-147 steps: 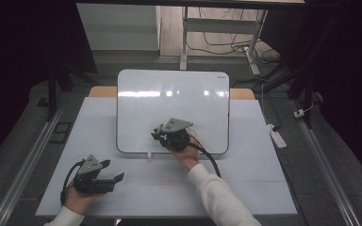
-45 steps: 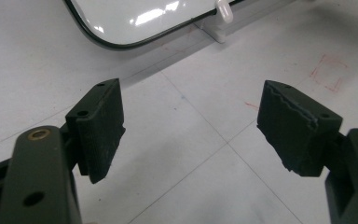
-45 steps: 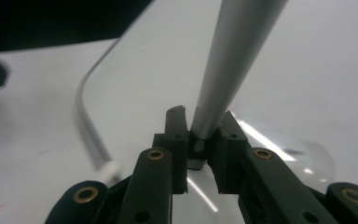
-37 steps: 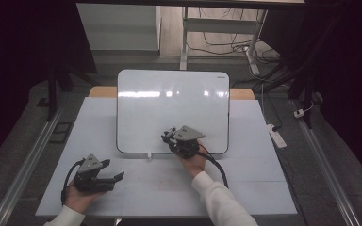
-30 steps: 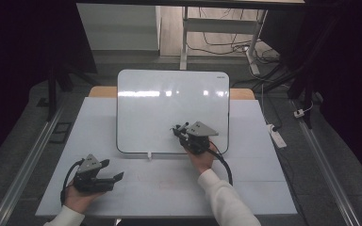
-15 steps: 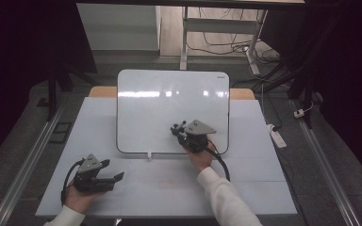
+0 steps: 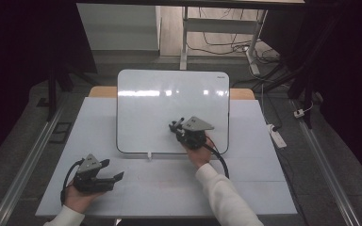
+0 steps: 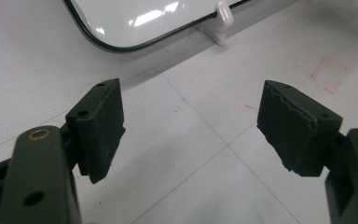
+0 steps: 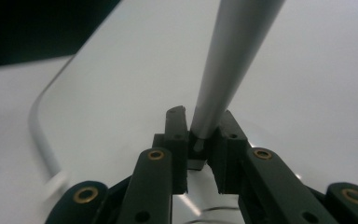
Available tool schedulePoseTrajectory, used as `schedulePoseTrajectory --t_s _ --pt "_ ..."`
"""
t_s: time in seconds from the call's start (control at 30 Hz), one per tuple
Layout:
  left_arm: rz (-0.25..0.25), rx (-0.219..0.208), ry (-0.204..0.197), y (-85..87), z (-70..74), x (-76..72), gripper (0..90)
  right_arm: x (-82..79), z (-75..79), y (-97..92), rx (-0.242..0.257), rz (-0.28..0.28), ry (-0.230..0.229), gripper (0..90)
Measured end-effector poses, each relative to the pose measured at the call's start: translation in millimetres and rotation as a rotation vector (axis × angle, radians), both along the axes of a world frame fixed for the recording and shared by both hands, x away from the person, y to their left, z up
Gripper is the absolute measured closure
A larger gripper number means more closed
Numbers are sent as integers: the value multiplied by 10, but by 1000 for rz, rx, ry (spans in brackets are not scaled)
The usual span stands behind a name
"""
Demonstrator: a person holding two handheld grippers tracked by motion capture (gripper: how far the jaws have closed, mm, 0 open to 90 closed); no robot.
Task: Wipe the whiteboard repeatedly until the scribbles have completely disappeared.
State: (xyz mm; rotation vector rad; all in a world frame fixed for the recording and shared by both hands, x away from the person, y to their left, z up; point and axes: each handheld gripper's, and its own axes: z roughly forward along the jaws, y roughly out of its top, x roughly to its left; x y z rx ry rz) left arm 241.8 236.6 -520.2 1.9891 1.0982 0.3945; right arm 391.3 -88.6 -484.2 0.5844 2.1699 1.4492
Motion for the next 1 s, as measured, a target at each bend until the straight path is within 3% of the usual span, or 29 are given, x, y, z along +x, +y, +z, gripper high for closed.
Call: schedulePoseTrajectory --t_s 0.07,0.13,0.2,0.27,0.3,0.37,0.47,0.5,0.53,0.6,0.67,0.7,0.77,0.83,0.87,0.97,1.0 --pt "-2 2 0 -2 -1 -4 234 -11 5 24 -36 9 -18 780" --pt "0 0 -3 1 5 -18 234 83 57 -78 45 -46 -8 780" --pt "3 -4 -7 9 10 -24 235 122 81 -149 76 -74 -4 780" --pt "3 -3 -2 11 3 -11 234 57 59 -117 32 -55 -9 779" --pt "2 -2 0 10 -1 -5 234 -21 1 -95 -19 -12 -11 780" --pt "-2 0 -1 9 0 -7 234 -32 -7 -124 -27 -12 -15 780" --pt "-1 0 -4 5 6 -16 234 35 37 -309 60 -93 2 780" --pt "-1 0 -4 3 7 -15 234 32 32 -320 74 -97 11 780" --pt "0 -1 -2 1 6 -11 234 -1 16 -285 50 -84 9 779" --pt "-1 1 1 -5 2 -6 234 -98 -71 -149 -17 0 20 780" --pt "0 2 0 -3 2 -12 234 -155 -84 -102 -94 22 -30 780" --pt "1 1 -1 0 2 -16 234 -116 -56 -146 -73 7 -22 779" --pt "3 -1 -3 6 4 -20 234 -8 26 -309 11 -86 -35 780" --pt "2 -3 -2 9 3 -12 235 30 45 -392 60 -108 -1 779" --pt "1 -2 -1 8 1 -6 234 -9 30 -363 27 -94 -13 779" --pt "-2 2 1 3 -2 4 234 -160 -108 -208 -61 21 16 779" --pt "-1 0 0 2 0 -4 234 -186 -125 -195 -82 29 -2 780"
